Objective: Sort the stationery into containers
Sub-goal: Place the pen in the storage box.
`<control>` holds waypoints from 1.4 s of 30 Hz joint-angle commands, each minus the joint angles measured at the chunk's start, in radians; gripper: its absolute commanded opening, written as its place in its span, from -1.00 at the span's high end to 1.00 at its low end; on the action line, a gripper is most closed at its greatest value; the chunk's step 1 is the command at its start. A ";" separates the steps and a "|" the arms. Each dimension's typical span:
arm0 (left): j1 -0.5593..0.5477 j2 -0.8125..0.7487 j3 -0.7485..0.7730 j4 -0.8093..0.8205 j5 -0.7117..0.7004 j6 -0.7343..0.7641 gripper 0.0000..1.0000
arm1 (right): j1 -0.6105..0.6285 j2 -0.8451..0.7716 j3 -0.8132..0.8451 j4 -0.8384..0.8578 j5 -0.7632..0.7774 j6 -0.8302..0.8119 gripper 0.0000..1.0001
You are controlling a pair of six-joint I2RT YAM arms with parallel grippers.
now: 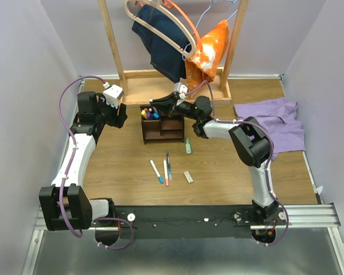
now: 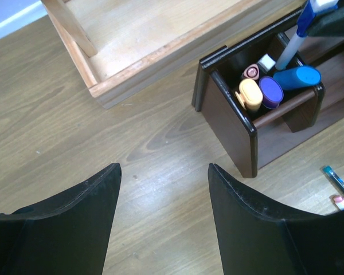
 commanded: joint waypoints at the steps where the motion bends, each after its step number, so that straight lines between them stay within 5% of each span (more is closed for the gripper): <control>1: 0.009 -0.032 -0.030 -0.001 0.041 0.001 -0.42 | -0.001 0.028 -0.041 -0.009 0.019 -0.005 0.74; 9: 0.009 -0.063 -0.067 0.007 0.059 -0.013 -0.42 | -0.001 0.020 -0.067 0.012 0.169 0.045 0.99; 34: 0.009 -0.014 -0.039 0.018 0.084 -0.023 -0.43 | 0.028 0.050 -0.156 0.164 0.405 0.033 0.99; 39: 0.009 -0.006 -0.047 0.050 0.093 -0.043 -0.43 | 0.027 0.031 -0.150 0.127 0.390 0.019 0.33; 42: 0.009 -0.012 -0.047 0.053 0.096 -0.048 -0.43 | 0.027 -0.010 -0.163 0.093 0.387 -0.001 0.16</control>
